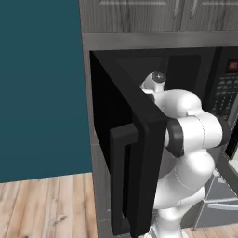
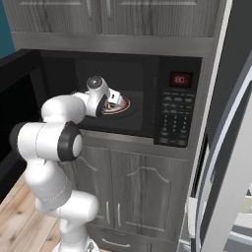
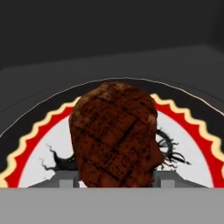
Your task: Transport the steak from the fridge to the microwave and turn on the microwave.
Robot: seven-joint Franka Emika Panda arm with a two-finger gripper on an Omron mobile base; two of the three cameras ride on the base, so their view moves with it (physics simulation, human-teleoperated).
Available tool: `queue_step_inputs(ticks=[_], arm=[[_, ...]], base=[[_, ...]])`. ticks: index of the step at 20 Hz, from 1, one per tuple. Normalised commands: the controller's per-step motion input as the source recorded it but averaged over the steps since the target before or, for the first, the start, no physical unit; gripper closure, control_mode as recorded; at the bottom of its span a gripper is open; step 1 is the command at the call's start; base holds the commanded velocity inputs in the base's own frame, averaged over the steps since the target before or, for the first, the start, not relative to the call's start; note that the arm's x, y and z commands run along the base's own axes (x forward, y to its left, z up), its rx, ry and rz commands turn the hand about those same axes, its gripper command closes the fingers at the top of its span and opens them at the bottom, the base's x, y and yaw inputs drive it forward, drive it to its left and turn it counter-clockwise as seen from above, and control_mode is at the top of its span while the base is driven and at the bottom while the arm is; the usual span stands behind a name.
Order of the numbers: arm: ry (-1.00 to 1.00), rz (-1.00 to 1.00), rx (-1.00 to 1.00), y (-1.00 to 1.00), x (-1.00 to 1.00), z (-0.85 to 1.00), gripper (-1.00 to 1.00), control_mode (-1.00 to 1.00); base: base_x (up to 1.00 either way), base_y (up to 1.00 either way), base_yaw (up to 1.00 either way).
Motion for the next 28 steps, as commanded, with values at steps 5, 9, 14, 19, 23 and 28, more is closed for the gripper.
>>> queue_step_inputs(ticks=[5, 9, 14, 19, 23, 28], arm=[[0.0, 0.0, 0.0, 0.0, 0.08, -0.05, -1.0, -1.0], [0.08, 0.0, 0.0, 0.0, 0.02, -0.02, -1.0, -1.0], [0.02, 0.01, 0.0, 0.0, 0.01, 0.0, -1.0, -1.0], [0.0, 0.03, 0.0, 0.0, -0.16, 0.0, -1.0, -1.0], [0.0, 0.02, 0.01, 0.0, -0.41, 0.0, -1.0, -1.0], [0.0, 0.0, 0.0, 0.0, -0.64, 0.0, -1.0, -1.0]], base=[[0.0, 0.0, 0.0], [0.0, 0.0, 0.0], [0.0, 0.0, 0.0], [0.0, 0.0, 0.0], [0.0, 0.0, 0.0], [0.0, 0.0, 0.0]])
